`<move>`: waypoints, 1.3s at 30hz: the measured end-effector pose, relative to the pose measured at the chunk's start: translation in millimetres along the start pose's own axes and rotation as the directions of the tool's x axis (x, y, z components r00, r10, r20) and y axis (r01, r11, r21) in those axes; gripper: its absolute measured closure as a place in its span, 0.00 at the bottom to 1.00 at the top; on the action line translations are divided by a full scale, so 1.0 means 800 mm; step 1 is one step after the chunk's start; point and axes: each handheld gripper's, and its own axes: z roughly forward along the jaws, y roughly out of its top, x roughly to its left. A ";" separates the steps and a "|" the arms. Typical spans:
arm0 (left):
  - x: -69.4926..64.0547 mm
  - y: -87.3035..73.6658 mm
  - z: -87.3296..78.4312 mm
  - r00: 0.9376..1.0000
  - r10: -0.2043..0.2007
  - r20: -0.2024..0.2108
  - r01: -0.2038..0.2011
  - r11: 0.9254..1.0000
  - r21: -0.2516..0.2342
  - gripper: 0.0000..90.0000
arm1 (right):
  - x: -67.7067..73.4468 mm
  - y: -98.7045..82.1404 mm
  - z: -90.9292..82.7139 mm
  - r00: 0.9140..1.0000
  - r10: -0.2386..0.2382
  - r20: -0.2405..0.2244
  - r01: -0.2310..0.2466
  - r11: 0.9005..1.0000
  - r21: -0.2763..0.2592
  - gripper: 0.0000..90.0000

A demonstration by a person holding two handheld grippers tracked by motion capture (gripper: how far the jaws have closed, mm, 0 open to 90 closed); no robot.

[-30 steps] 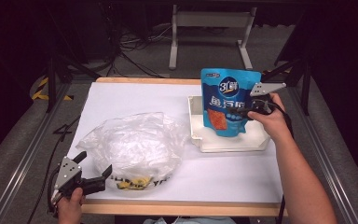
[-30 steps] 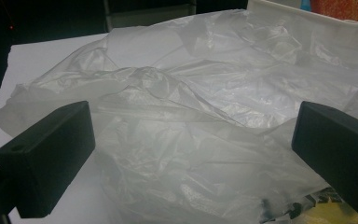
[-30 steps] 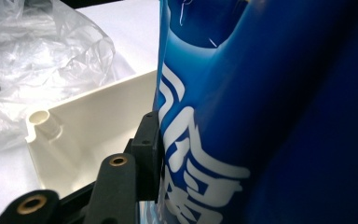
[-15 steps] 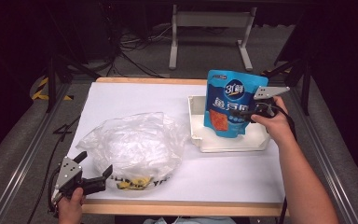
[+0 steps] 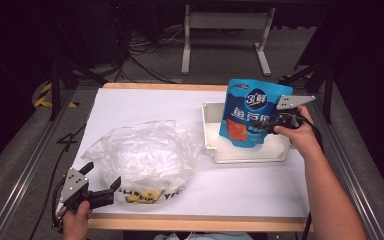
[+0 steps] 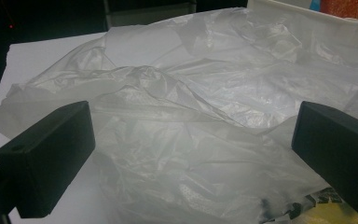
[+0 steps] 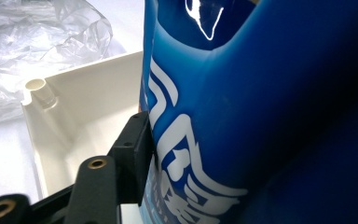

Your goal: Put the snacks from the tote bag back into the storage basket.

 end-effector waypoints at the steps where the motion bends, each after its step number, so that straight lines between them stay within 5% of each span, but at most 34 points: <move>1: 0.000 0.000 0.000 1.000 0.000 0.001 0.000 1.000 -0.001 0.00 | 0.000 0.000 0.000 1.000 0.000 0.002 0.000 1.000 0.000 0.48; 9: 0.000 0.000 0.000 1.000 0.002 0.001 -0.002 1.000 0.001 0.00 | 0.004 0.001 0.001 0.997 0.063 0.042 -0.063 0.998 -0.013 0.20; 13: 0.000 0.000 0.001 1.000 0.000 0.002 0.000 1.000 0.002 0.00 | 0.006 0.004 -0.003 0.993 0.098 0.061 -0.096 0.995 -0.034 0.13; 25: 0.000 0.001 0.003 1.000 0.004 0.010 -0.004 1.000 -0.001 0.00 | 0.013 0.021 -0.038 0.987 0.105 0.118 -0.094 0.991 -0.094 0.08; 39: 0.000 0.001 0.004 1.000 0.000 0.008 0.000 1.000 0.001 0.00 | 0.026 0.025 -0.097 0.974 0.090 0.206 -0.074 0.994 -0.083 0.07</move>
